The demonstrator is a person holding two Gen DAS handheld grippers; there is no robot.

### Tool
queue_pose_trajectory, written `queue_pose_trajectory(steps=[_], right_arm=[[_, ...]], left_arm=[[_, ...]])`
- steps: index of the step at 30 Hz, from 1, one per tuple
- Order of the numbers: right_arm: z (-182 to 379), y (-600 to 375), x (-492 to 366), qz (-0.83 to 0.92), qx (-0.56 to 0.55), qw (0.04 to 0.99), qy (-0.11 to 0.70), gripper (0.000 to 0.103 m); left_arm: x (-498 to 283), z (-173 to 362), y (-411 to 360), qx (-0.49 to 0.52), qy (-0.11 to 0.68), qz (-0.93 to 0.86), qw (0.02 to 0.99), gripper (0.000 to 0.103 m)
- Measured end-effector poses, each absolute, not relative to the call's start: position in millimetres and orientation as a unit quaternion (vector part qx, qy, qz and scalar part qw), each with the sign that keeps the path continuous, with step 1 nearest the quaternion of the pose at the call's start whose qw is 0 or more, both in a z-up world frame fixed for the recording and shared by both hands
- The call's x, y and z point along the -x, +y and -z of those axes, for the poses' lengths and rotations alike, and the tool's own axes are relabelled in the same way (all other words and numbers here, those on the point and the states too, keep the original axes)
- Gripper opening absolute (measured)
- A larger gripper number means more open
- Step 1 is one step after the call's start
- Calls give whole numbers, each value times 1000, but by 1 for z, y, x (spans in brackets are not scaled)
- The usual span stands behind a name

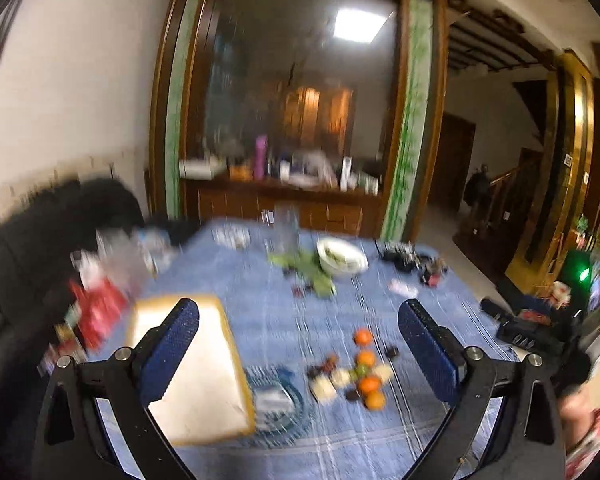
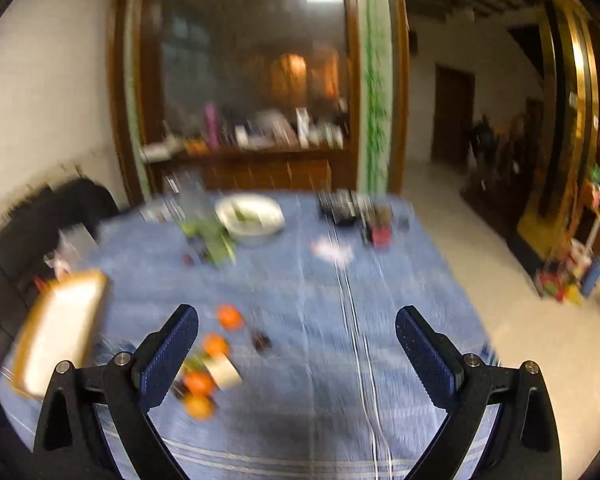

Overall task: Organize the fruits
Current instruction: 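Move both grippers toward the pile of fruit and snacks, then grasp the white cylindrical piece with the left gripper while the right gripper grasps a mandarin orange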

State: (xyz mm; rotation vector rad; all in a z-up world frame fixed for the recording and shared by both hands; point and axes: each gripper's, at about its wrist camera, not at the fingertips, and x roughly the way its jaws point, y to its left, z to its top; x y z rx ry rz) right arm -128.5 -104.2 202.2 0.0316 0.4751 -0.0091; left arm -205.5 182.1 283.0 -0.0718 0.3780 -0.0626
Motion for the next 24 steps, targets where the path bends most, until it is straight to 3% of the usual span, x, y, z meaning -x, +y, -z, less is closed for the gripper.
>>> queue_pose_trajectory(steps=[5,7,16,24], right_arm=[[-265,-87,142,-27,-13,983,183,102],[-265,-78,143,-38,-8,983,181,102],[-90,-65,82,-71,-37,934,348,102],[-37,-81,63,-71,-18,922,379,102]], left_arm=[[201,-298,172,-53,122,-8,991,103],[180,-269,168,-53,179,-12,982,103],[108,-120,157,60,359,49,930,103],[74,-93,118,22,363,46,930,103]])
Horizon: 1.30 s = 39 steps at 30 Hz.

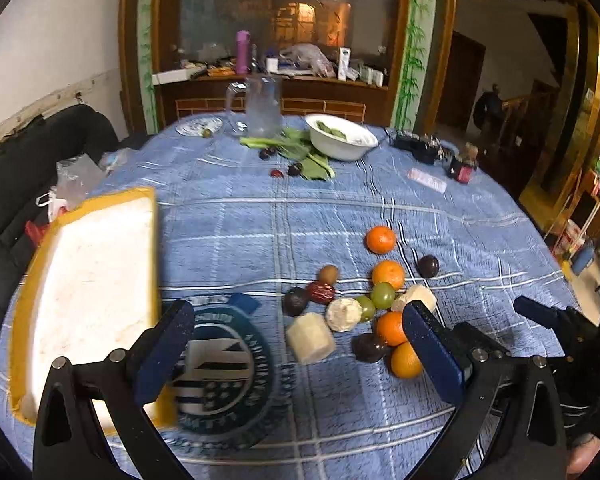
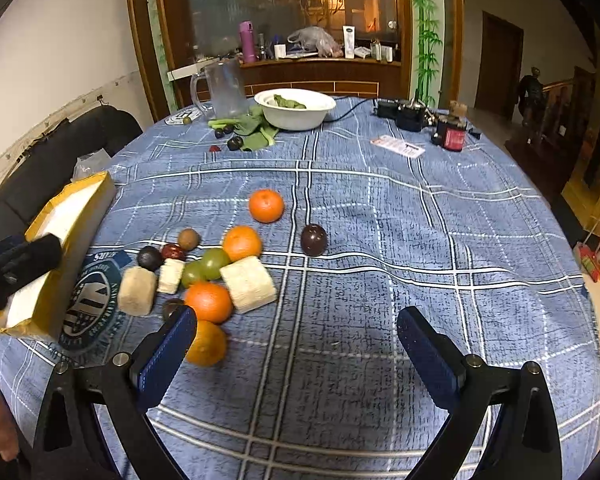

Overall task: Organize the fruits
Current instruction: 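Grasp the white cylindrical piece with the left gripper while the right gripper grasps a mandarin orange, then carry both items over the yellow-rimmed tray and open both grippers to drop them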

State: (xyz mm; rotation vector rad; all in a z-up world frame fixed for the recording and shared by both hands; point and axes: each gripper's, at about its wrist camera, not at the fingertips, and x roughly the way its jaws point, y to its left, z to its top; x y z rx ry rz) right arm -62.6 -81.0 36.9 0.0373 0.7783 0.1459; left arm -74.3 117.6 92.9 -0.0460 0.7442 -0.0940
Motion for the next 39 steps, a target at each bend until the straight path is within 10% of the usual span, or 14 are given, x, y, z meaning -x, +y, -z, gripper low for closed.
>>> queue_pose_trajectory(steps=[9,16,22,39], right_arm=[[-36,-95,56,-110,-72,918,373,100],[-24,-77,68,-176,-68,894,406,67],[-13,-60,76,-190,-50,881,431,66],[-2,-22,56,-196,-12,868,457,44]], left_arm=[[60,-95,142,67,389,24,919,103],[67,-86,162,89,420,20,903,103],[62,-84,138,56,436,70,896,51],[23,-31,118,47,491,97,865,43]])
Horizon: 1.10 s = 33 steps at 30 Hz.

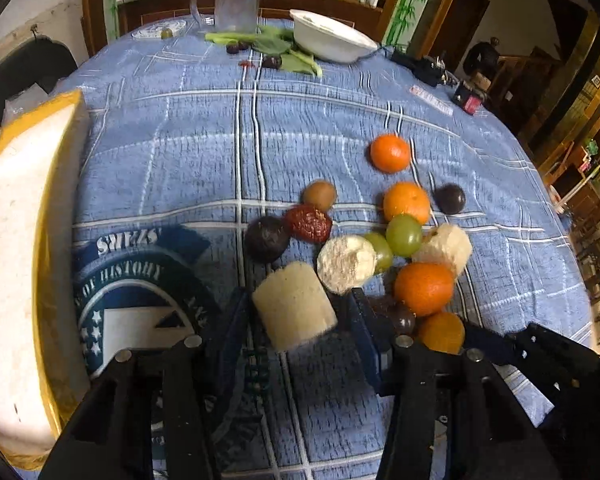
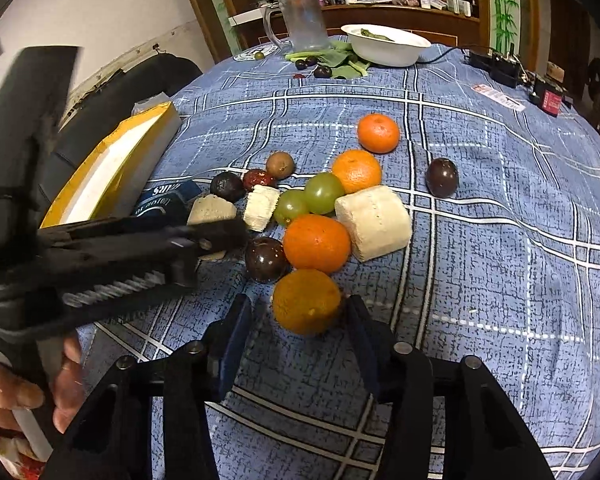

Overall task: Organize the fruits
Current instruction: 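Carry both items over the yellow-rimmed tray and open both grippers to drop them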

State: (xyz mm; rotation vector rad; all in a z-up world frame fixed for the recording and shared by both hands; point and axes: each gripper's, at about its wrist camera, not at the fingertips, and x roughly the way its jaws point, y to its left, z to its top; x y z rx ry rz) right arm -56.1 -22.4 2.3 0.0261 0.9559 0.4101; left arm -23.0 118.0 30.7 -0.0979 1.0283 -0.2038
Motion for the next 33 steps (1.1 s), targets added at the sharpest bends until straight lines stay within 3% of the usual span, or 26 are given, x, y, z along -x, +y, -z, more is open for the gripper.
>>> queue_pose_trajectory(steps=[2,11,18,26,33], right_arm=[[-2,-21,55,-192,-7,870,455,36],[-8,-27,67,-201,-35,870,449,35],[-41,4,85,-238,-31,873,424,35],[-74,102,75,-348,-28,838,420,36],[-50,208,66,-387,45,807,444,36]], left_arm=[[25,-32,118,53,487,99,866,38],[59,-61,151,115,444,101,883,39],[89,-95,228,152,388,34,909,39],[113,-93,321,137,363,-122,914,39],[115,-65,374,194,387,-134,891,39]])
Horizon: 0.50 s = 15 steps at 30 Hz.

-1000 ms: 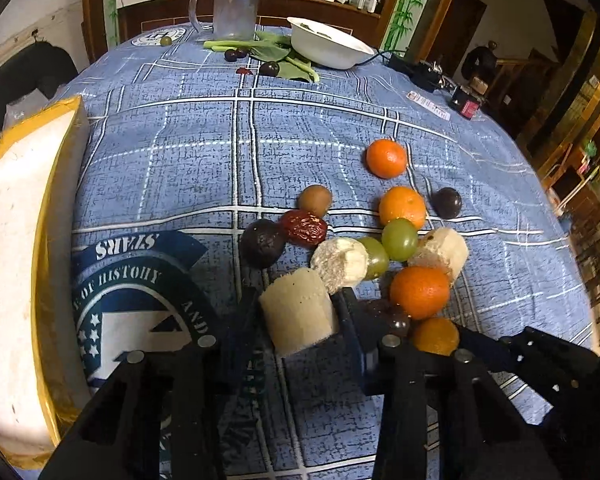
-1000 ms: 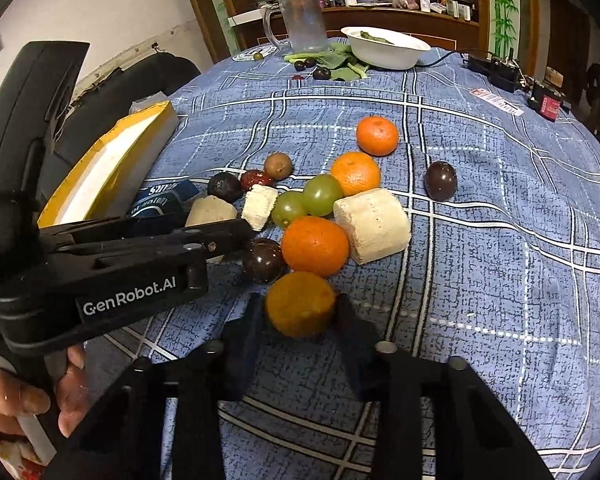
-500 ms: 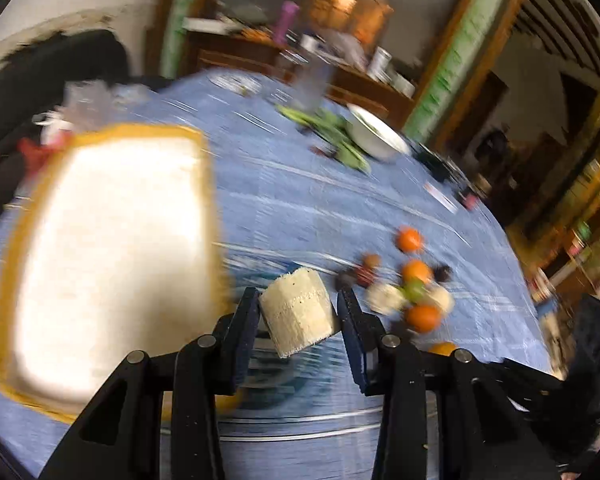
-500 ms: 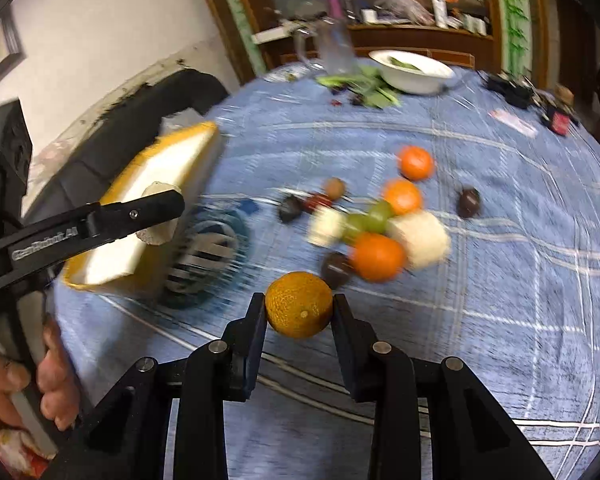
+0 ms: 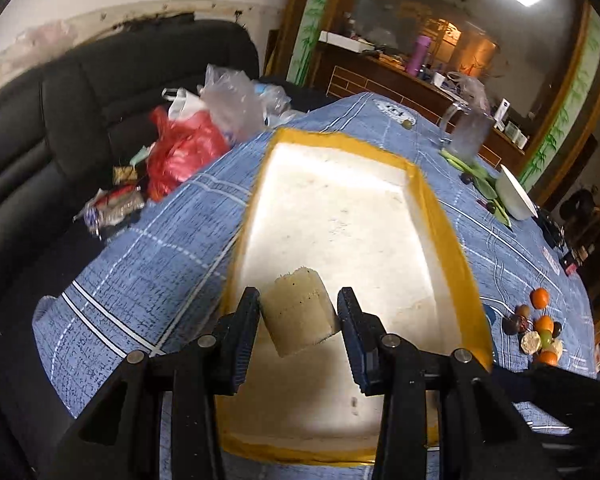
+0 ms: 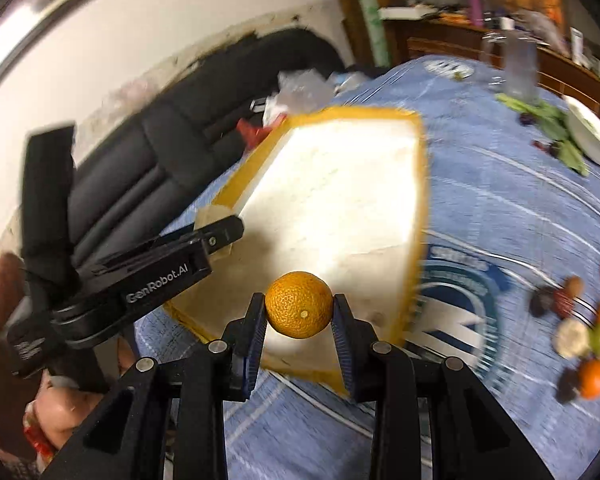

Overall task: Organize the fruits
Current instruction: 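Carry both items over the yellow-rimmed tray and open both grippers to drop them, then move both grippers back to the fruit pile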

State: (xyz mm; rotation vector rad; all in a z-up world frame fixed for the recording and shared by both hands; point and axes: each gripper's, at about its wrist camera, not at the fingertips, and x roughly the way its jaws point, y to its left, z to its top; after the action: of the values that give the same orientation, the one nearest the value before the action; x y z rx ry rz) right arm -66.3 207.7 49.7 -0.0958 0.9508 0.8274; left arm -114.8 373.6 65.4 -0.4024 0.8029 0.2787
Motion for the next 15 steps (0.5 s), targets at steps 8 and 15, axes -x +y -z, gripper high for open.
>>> queue_pose_trajectory(steps=[8,15], right_arm=[[-23,241,60,-377,85,804,452,37],[-38,229,72,-378,82,818,426,54]], left_arm=[[117,-63,383,220,379,-120,891,50],[132,-83,376,222,356,-121,899,63]])
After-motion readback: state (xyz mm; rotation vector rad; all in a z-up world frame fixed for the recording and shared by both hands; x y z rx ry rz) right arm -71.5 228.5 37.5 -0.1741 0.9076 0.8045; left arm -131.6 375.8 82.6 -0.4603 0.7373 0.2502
